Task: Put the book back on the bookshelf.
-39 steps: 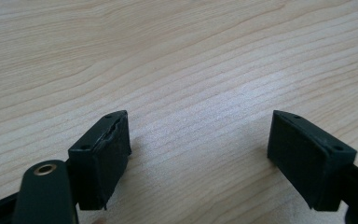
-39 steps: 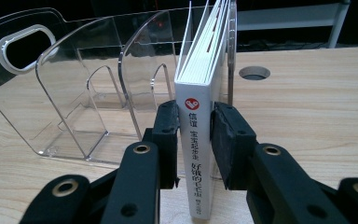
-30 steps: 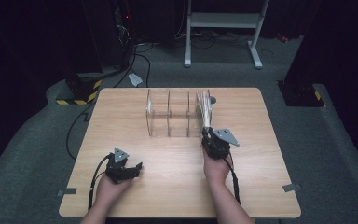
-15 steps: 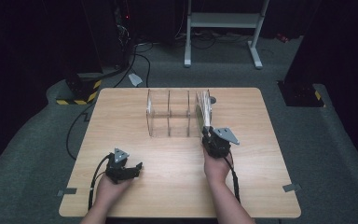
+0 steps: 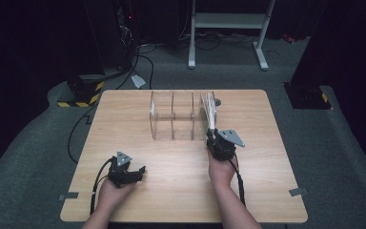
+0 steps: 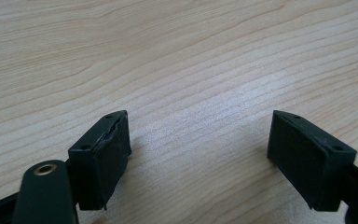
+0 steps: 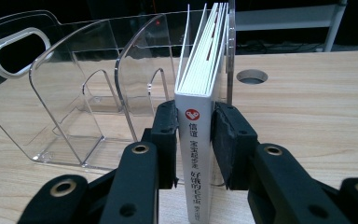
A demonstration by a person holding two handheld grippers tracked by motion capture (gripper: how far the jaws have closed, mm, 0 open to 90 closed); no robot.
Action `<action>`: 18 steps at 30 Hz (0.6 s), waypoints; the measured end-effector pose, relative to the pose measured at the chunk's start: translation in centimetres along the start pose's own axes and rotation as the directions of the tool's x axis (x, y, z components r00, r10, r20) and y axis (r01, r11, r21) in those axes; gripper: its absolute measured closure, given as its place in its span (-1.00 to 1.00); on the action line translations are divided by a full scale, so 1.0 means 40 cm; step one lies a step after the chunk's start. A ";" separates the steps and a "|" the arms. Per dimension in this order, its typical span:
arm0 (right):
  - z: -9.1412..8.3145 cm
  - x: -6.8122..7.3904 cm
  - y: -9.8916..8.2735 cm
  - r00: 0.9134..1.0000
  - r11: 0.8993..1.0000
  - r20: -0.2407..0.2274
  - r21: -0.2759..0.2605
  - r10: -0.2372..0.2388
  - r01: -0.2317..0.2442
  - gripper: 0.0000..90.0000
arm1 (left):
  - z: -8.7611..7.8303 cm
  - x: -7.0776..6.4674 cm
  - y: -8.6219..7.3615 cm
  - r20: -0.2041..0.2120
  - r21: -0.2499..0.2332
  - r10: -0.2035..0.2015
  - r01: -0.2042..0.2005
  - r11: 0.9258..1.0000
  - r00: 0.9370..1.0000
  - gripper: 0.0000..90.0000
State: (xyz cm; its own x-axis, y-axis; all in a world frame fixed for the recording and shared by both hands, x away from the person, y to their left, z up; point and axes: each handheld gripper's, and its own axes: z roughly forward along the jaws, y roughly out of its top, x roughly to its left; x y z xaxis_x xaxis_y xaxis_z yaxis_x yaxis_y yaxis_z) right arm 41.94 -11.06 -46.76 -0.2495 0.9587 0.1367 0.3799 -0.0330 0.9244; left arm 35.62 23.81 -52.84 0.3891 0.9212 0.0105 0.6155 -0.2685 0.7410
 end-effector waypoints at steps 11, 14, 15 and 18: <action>0.000 0.000 0.002 1.000 1.000 0.005 0.002 -0.002 0.002 0.56 | 0.000 0.000 0.000 -0.001 0.001 0.002 -0.002 1.000 1.000 -0.53; 0.001 0.000 0.002 1.000 1.000 0.005 0.001 0.000 0.000 0.56 | 0.000 0.000 0.000 0.000 0.000 0.000 0.000 1.000 1.000 -0.53; 0.001 0.001 0.003 1.000 1.000 0.007 0.000 0.002 -0.002 0.56 | 0.000 0.000 0.000 -0.001 0.000 0.001 -0.001 1.000 1.000 -0.53; 0.000 0.001 0.004 1.000 1.000 0.008 0.002 0.002 -0.002 0.56 | 0.000 0.000 0.000 -0.001 0.000 0.000 0.000 1.000 1.000 -0.53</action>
State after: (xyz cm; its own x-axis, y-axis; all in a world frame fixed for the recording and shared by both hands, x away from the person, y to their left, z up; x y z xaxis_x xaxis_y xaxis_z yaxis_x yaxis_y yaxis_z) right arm 42.01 -11.02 -46.60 -0.2417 0.9608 0.1356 0.3823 -0.0342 0.9234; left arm 35.62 23.81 -52.85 0.3889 0.9212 0.0112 0.6152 -0.2687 0.7412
